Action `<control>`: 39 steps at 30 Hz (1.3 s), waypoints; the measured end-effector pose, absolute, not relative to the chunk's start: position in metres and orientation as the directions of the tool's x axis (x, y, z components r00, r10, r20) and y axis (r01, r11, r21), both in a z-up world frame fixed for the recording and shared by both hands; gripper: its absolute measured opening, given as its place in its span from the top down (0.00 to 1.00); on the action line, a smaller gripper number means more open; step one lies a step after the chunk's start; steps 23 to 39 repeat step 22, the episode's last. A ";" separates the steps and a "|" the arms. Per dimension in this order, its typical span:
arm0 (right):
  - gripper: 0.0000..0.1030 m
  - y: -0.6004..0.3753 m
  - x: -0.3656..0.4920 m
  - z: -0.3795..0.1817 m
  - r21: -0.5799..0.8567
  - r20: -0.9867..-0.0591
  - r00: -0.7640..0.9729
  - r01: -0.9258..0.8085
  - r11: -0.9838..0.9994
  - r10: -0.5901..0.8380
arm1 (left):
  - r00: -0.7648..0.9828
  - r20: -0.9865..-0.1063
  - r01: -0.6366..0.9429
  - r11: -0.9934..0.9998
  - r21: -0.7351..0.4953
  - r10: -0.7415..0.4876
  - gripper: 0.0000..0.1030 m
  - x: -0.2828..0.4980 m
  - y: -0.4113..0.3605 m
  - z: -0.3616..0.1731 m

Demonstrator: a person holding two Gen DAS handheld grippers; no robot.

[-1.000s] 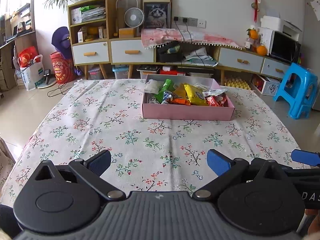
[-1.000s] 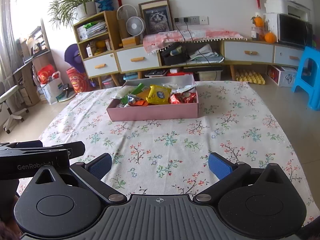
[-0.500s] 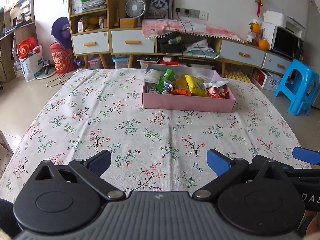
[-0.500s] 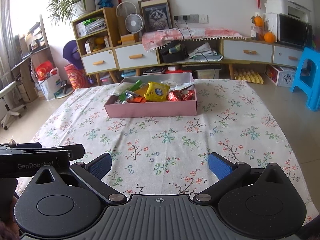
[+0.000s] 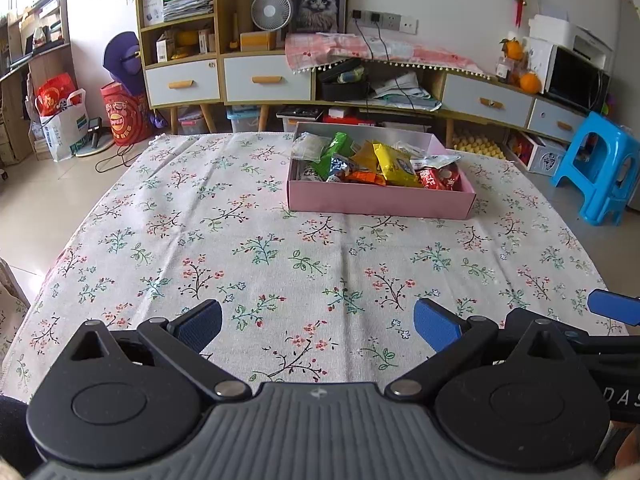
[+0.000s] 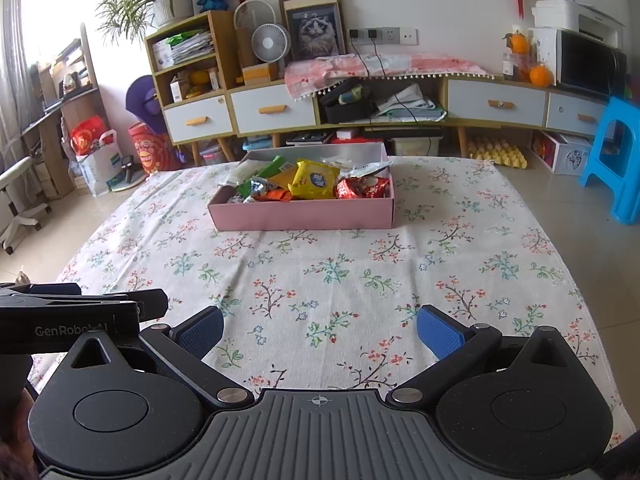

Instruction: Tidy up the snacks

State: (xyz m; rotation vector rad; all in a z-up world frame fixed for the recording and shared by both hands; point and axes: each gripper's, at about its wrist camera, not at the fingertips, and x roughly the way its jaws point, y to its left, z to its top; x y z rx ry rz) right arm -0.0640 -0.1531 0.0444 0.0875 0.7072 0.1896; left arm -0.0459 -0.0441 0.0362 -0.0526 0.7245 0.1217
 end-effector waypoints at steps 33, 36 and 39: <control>0.00 -0.153 -0.064 0.043 0.142 -0.639 0.742 -0.143 0.979 0.201 | 0.730 -0.676 -0.135 0.991 -0.002 0.098 0.01 -0.045 -0.043 0.034; 0.00 -0.153 -0.064 0.043 0.142 -0.639 0.742 -0.143 0.979 0.201 | 0.730 -0.676 -0.135 0.991 -0.002 0.098 0.01 -0.045 -0.043 0.034; 0.00 -0.153 -0.064 0.043 0.142 -0.639 0.742 -0.143 0.979 0.201 | 0.730 -0.676 -0.135 0.991 -0.002 0.098 0.01 -0.045 -0.043 0.034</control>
